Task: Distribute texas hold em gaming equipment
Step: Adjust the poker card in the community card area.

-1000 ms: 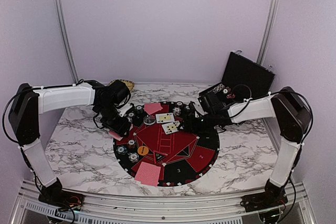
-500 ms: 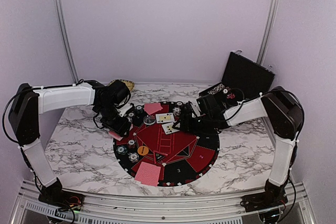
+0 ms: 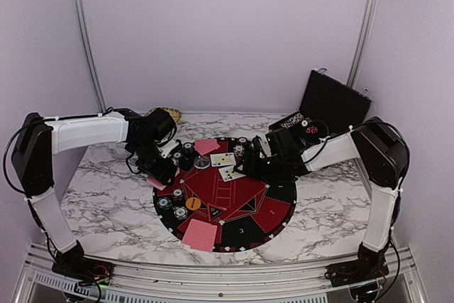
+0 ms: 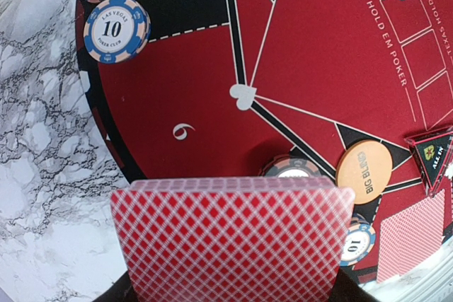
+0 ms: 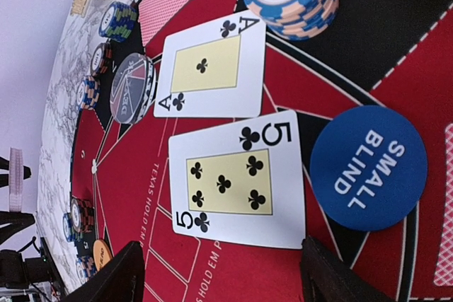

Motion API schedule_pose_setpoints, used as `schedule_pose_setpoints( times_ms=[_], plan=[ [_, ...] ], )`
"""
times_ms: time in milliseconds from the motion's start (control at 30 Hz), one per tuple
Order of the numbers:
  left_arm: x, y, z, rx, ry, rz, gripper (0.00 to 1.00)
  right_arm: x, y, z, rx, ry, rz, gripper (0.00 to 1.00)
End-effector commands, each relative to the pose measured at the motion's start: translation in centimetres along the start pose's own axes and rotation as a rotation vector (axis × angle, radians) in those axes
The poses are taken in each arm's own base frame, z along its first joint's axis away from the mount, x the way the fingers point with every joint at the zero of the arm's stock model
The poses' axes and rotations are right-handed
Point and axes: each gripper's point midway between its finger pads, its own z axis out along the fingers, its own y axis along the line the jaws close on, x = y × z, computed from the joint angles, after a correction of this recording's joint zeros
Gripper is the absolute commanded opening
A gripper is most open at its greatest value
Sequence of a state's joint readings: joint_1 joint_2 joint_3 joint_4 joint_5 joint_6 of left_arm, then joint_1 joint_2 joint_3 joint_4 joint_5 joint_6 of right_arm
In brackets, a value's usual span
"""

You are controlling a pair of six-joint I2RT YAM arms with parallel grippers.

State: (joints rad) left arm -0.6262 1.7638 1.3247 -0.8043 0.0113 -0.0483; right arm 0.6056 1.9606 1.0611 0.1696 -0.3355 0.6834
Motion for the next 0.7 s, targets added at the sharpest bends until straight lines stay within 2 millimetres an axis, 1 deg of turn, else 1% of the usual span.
schedule_pose_setpoints(
  times_ms=[0,167,433,667],
  plan=[
    [-1.2,-0.1,-1.8,0.014,-0.063,-0.005,0.25,1.0,-1.9,1.1,0.034,0.02,0.039,0.74],
    [-1.2,-0.1,-1.8,0.012,-0.06,-0.001,0.25,1.5,-1.3,1.6,0.028,0.037,0.026,0.73],
    [-1.1,-0.1,-1.7,0.013,-0.056,-0.002,0.25,2.9,0.7,2.1,0.015,0.068,-0.006,0.73],
    [-1.0,-0.1,-1.6,0.014,-0.056,-0.002,0.25,3.7,2.0,3.2,-0.003,0.096,-0.014,0.73]
  ],
)
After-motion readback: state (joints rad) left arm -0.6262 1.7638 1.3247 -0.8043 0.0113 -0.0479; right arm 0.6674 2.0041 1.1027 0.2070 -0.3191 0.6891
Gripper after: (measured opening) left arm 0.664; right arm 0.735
